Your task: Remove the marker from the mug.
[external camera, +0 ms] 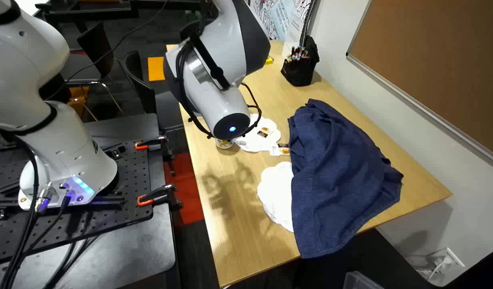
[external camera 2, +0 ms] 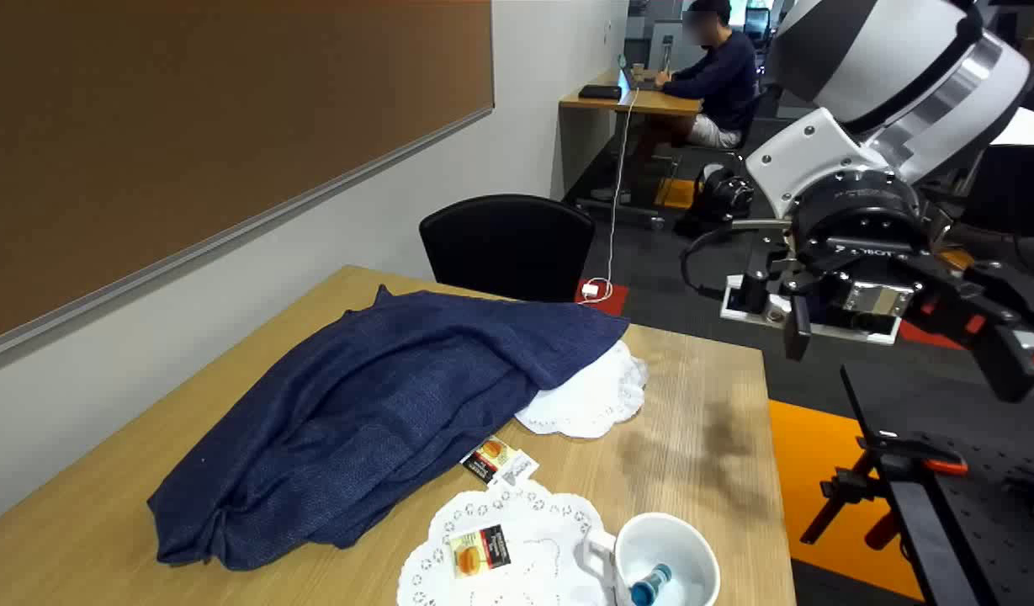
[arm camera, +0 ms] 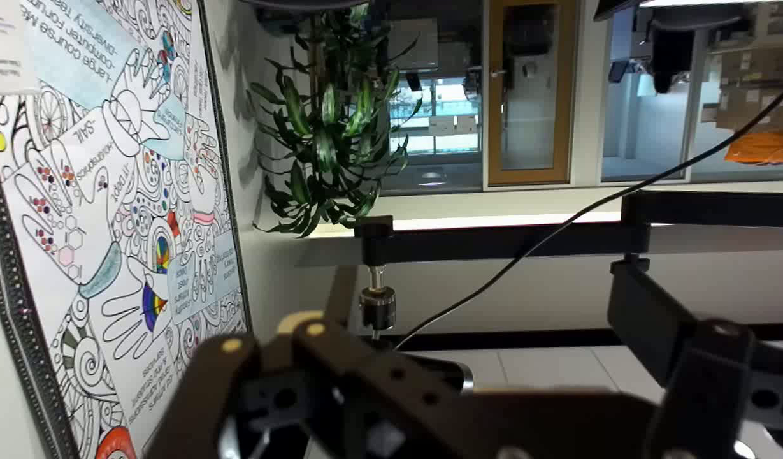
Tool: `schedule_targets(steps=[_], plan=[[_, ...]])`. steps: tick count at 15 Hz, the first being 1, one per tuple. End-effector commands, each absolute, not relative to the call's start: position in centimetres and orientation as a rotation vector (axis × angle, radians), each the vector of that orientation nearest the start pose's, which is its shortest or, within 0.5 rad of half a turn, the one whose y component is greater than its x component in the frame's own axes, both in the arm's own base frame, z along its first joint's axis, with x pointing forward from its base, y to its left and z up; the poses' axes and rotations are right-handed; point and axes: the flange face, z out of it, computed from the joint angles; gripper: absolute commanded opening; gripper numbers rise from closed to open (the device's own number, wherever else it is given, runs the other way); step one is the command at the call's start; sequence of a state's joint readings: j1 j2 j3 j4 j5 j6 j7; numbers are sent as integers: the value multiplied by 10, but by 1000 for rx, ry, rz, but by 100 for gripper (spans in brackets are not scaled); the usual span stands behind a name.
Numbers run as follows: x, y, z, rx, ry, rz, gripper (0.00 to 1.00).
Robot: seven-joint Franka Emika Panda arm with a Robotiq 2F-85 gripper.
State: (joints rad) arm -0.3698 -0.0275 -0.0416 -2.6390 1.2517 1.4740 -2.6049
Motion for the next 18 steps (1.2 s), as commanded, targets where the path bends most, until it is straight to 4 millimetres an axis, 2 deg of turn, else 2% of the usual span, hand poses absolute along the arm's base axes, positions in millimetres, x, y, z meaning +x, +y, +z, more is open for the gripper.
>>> schedule_targets(steps=[1,14,18], plan=[[362,-39,277,-1344,-1192,-1210,100],[362,-39,277,-1344,-1192,-1210,100],[375,-39,288,-1387,-1253,-1240,100]])
